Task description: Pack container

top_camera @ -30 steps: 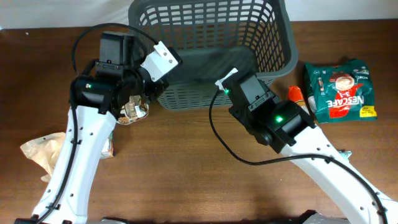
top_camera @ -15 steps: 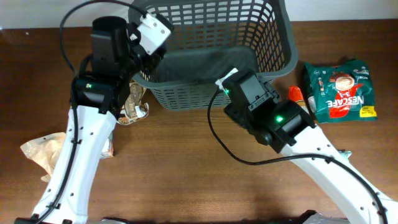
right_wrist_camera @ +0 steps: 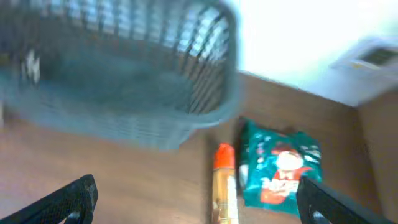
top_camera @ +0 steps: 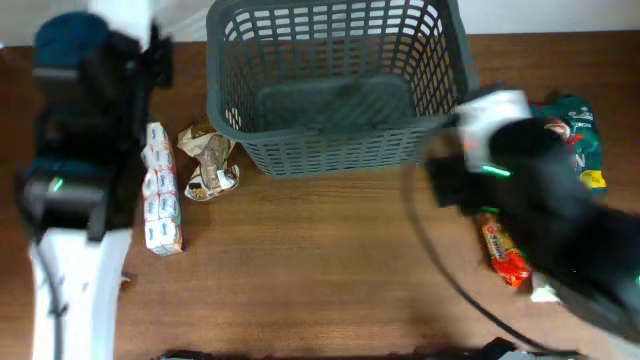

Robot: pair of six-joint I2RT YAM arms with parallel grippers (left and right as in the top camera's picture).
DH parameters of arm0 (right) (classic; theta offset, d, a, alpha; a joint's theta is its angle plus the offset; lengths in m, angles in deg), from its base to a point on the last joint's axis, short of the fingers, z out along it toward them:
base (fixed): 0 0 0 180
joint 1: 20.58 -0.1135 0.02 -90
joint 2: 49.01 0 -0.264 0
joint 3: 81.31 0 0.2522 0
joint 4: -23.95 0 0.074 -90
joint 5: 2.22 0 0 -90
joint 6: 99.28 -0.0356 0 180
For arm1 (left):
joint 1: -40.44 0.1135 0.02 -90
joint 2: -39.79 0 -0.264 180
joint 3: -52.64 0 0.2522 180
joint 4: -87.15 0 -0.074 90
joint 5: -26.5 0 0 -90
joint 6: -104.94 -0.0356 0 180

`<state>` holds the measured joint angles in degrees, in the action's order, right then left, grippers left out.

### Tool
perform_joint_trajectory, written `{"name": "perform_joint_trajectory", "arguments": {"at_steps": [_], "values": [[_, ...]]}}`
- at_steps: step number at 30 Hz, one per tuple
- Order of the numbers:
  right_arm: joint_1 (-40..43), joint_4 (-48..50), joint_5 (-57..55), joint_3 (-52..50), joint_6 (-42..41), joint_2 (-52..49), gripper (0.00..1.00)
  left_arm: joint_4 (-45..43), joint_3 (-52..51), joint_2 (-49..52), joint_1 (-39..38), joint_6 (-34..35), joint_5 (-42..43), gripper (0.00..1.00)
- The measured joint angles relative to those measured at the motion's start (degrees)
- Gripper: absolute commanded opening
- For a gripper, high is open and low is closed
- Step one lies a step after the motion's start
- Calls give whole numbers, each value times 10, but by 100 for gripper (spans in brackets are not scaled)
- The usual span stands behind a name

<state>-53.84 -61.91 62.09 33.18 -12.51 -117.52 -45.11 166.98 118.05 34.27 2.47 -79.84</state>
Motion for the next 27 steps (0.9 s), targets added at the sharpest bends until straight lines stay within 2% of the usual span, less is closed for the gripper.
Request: {"name": "perform_joint_trajectory", "arguments": {"at_steps": [4,5,6,10,14,19,27], "values": [[81,-46,-17,61,-68,72,99,202,6,-51,35,105,-50,20],[118,-62,-32,73,-96,100,99,267,6,-63,48,153,-63,20],[129,-66,-37,76,-104,109,99,283,6,-65,60,168,-67,20],[213,-106,-70,85,-152,163,99,410,3,-69,99,270,-78,34],[272,-161,-82,83,-177,168,99,442,-26,-69,116,313,-77,38],[325,-211,-84,48,-201,139,99,430,-106,-68,119,335,-65,48],[448,-185,-61,5,-228,61,99,363,-237,-66,119,340,-57,59]]}}
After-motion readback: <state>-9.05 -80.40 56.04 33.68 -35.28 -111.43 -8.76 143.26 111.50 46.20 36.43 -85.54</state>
